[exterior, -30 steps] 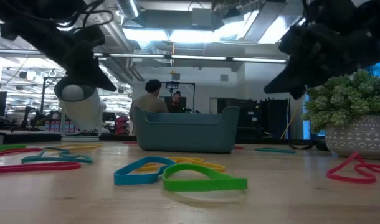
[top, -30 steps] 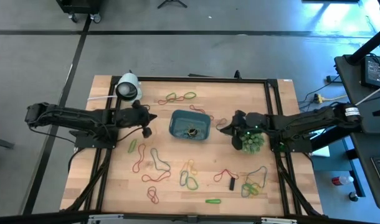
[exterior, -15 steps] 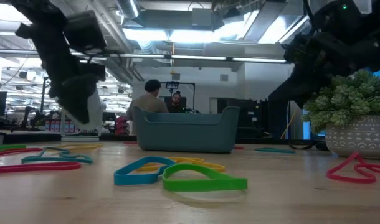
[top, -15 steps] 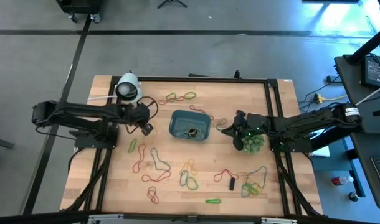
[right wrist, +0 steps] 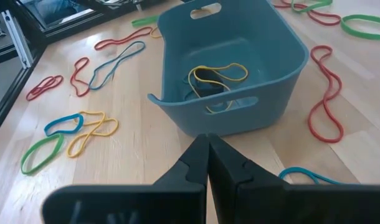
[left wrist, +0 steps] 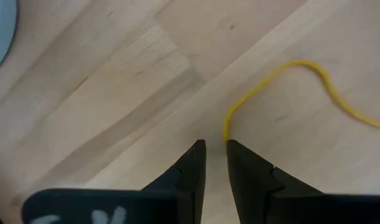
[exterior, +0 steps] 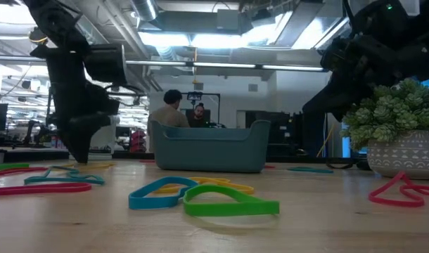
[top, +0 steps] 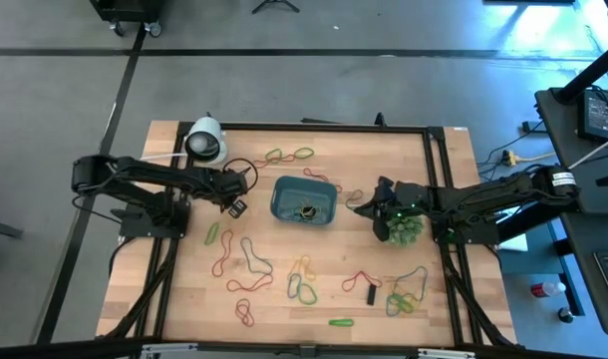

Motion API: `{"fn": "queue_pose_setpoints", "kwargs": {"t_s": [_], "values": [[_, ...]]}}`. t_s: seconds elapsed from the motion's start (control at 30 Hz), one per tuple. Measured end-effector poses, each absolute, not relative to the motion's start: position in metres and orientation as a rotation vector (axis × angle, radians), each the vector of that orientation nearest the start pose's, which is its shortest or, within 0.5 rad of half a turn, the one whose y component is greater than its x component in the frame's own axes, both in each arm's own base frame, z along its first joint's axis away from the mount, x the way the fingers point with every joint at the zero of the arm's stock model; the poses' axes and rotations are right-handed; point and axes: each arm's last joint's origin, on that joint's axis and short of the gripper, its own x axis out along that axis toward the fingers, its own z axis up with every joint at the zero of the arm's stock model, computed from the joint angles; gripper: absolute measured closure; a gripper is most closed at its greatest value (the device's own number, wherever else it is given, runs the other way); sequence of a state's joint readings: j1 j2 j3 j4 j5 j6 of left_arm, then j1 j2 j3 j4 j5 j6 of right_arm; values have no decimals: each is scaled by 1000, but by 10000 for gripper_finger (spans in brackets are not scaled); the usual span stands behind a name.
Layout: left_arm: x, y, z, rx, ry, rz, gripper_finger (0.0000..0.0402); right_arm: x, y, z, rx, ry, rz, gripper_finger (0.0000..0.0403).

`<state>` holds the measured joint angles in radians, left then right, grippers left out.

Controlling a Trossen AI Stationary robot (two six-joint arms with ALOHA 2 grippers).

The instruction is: Pick and place rubber bands into bin

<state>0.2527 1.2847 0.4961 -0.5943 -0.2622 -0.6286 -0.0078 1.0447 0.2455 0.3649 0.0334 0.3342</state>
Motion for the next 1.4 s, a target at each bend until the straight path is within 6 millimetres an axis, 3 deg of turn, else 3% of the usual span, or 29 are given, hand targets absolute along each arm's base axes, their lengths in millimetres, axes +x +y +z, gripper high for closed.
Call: {"fn": "queue_pose_setpoints", "kwargs": {"t_s": [0.23,0.5,1.0,1.4], "values": [[174,53,125,-514,1239,868,354,189,-2,157,323,423,-112,392],[174,52,129,-546,1191,865,398,189,-2,157,322,422,-112,392],[180,53,132,-573,1105,832,370,189,-2,157,322,422,-112,392],[183,53,128,-578,1131,828,344,189,-2,157,324,422,-113,392]]}}
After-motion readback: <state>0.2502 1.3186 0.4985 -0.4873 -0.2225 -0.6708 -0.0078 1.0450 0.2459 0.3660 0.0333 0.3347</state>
